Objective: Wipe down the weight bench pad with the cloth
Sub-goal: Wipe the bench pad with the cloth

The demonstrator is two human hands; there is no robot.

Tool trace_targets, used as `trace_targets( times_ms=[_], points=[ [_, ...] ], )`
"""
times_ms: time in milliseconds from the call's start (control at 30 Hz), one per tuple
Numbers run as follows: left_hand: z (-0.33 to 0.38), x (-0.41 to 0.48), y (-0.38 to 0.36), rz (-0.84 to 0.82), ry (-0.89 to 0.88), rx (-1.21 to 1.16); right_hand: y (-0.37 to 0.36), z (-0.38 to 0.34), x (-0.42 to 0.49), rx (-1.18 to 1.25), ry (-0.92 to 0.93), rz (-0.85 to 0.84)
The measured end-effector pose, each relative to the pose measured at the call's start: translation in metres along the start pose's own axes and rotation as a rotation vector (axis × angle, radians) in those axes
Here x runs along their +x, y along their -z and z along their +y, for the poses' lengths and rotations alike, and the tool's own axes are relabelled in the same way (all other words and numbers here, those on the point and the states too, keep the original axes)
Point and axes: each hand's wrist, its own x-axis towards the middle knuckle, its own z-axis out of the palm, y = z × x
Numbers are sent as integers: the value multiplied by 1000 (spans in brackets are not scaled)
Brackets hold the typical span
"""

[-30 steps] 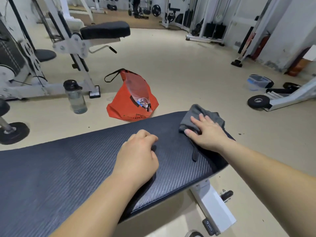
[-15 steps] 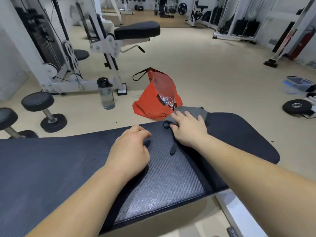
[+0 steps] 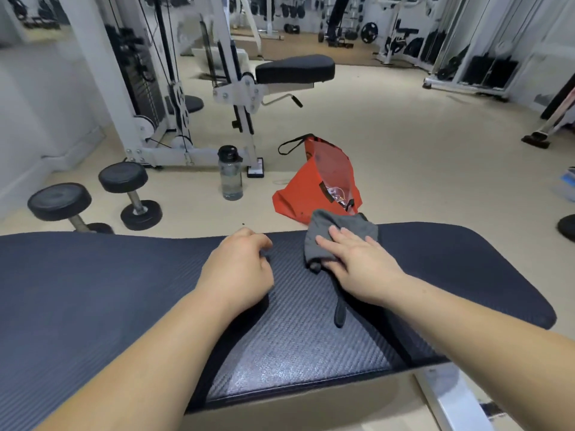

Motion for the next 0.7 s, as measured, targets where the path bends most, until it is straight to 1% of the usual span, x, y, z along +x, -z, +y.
trace_targets(
  times_ms=[100, 200, 267, 333, 433, 500, 533, 600, 700],
  points=[
    [-21, 5, 8, 6, 38, 7, 4, -15, 31, 51, -101, 52],
    [-33, 7, 15, 23, 59, -22, 5, -45, 63, 110, -129, 96],
    [-41, 8, 22, 40, 55, -36, 2, -78, 83, 128, -97, 66],
    [-51, 9, 33, 65, 78, -53, -1, -120, 99, 130, -27, 9],
    [-70, 7, 51, 120, 162, -72, -3, -181, 116, 144, 98, -80],
    [-83, 6, 60, 163, 234, -56, -4, -199, 124, 177, 154, -135],
    [-89, 5, 62, 183, 258, -47, -5, -200, 127, 224, 175, -157],
    [-96, 5, 64, 213, 252, -58, -5, -190, 126, 405, 193, -189],
    [-87, 13, 59, 242, 126, -90, 1, -166, 124, 769, 121, -196]
  ],
)
